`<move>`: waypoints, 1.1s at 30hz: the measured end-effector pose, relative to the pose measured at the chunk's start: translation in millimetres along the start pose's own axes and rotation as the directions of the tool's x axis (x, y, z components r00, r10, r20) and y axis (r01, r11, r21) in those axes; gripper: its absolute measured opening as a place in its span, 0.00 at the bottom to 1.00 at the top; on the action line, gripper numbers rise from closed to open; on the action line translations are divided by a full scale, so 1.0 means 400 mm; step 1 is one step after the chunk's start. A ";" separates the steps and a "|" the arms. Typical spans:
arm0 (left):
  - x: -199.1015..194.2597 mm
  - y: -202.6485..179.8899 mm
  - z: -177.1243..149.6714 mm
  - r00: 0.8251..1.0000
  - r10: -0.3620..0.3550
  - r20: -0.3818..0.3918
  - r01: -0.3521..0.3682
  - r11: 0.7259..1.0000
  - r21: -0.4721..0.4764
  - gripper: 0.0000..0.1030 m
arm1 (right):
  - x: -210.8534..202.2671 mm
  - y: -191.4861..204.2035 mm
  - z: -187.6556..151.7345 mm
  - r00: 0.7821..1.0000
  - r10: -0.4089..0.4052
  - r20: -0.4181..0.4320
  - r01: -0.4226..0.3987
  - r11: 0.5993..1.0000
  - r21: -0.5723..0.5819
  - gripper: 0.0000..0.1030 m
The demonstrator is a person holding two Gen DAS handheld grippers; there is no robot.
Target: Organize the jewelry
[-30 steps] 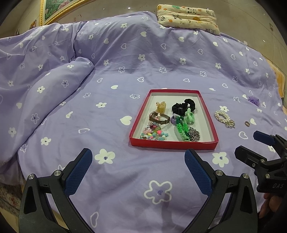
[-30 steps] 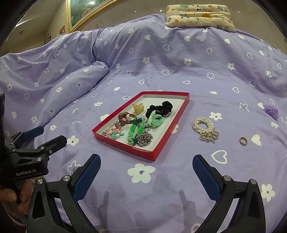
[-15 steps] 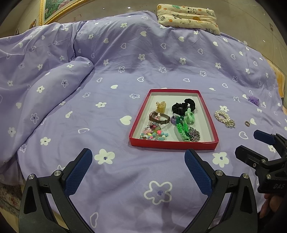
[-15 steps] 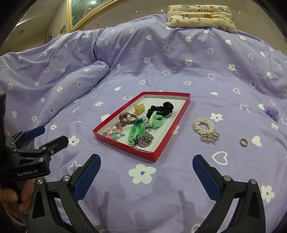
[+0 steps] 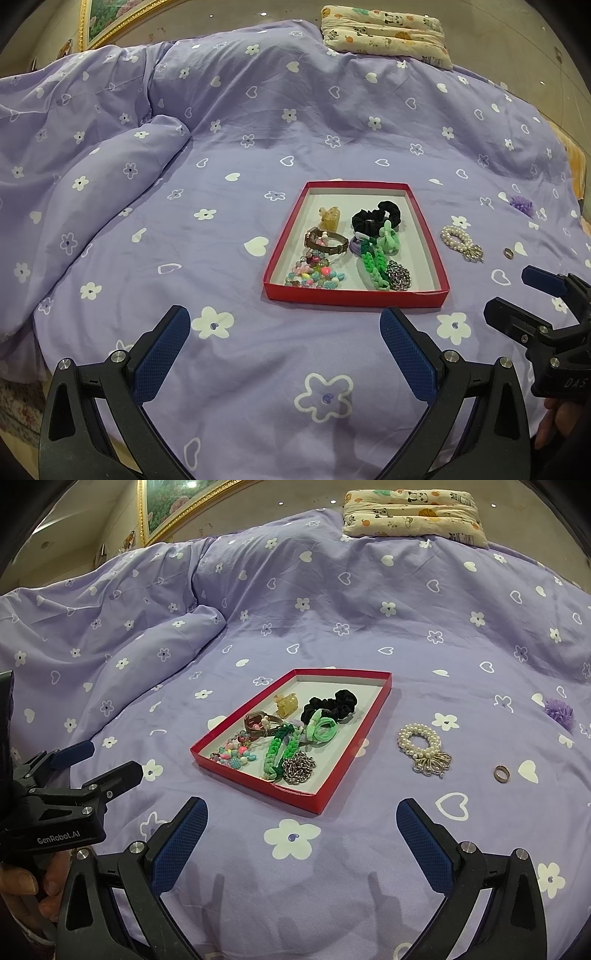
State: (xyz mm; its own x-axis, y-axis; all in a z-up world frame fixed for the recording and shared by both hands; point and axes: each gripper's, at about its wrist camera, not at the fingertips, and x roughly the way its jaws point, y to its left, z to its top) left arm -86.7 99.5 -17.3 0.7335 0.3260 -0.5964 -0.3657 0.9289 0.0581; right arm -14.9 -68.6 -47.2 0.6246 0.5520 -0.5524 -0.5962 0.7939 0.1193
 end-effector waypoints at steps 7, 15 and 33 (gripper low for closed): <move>0.007 -0.002 0.003 1.000 -0.004 -0.007 0.004 1.000 0.001 1.00 | 0.003 0.000 0.002 1.000 0.004 -0.002 -0.004 1.000 0.000 1.00; 0.016 -0.001 0.005 1.000 -0.005 -0.013 0.005 1.000 0.002 1.00 | 0.008 -0.003 0.006 1.000 0.005 -0.007 -0.005 1.000 0.002 1.00; 0.033 -0.012 0.023 1.000 -0.013 -0.024 0.013 1.000 0.018 1.00 | 0.015 -0.006 0.011 1.000 0.007 -0.015 -0.007 1.000 0.009 1.00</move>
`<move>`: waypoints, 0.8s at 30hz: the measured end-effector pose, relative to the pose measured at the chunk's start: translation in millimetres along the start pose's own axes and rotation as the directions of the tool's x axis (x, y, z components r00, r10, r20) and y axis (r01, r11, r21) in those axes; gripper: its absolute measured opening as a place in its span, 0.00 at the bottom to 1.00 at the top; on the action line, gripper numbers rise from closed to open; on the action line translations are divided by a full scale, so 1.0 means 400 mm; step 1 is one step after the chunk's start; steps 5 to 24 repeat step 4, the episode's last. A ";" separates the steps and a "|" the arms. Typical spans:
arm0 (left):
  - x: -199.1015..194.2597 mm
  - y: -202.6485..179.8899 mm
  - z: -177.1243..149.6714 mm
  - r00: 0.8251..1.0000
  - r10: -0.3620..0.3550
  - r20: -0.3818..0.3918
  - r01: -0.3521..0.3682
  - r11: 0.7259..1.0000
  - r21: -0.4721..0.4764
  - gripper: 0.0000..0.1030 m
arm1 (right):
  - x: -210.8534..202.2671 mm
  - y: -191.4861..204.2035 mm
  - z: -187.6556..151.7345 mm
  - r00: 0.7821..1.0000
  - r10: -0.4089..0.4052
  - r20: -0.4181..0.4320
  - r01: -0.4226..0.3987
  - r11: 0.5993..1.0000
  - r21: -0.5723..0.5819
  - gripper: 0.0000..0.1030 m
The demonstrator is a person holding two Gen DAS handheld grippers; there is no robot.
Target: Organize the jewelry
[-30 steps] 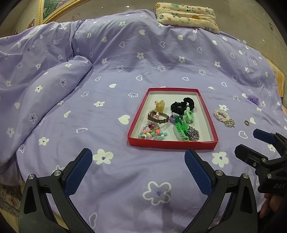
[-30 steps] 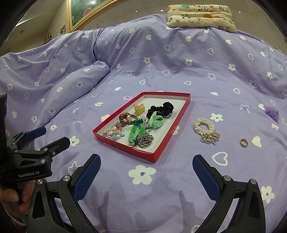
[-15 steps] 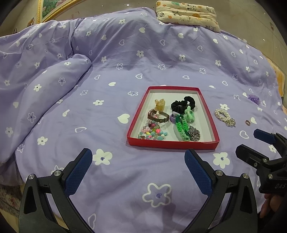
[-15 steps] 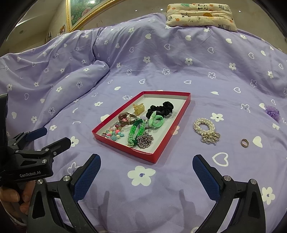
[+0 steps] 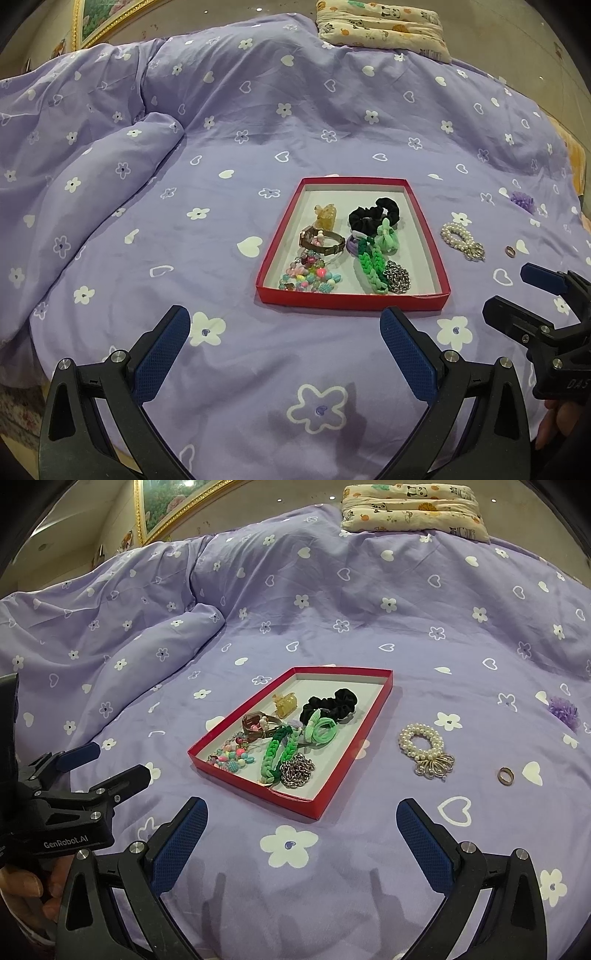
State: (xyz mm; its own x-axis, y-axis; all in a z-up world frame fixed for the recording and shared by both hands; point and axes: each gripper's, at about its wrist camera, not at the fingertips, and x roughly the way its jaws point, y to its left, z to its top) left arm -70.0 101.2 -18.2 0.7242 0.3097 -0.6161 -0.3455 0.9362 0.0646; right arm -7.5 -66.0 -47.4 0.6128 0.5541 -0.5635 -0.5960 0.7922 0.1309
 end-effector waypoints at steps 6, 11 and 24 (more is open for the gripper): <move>0.005 -0.004 0.002 1.000 -0.005 -0.008 0.005 1.000 0.001 1.00 | 0.003 -0.002 0.001 1.000 0.002 0.000 -0.002 1.000 0.000 1.00; 0.005 -0.004 0.002 1.000 -0.005 -0.008 0.005 1.000 0.001 1.00 | 0.003 -0.002 0.001 1.000 0.002 0.000 -0.002 1.000 0.000 1.00; 0.005 -0.004 0.002 1.000 -0.005 -0.008 0.005 1.000 0.001 1.00 | 0.003 -0.002 0.001 1.000 0.002 0.000 -0.002 1.000 0.000 1.00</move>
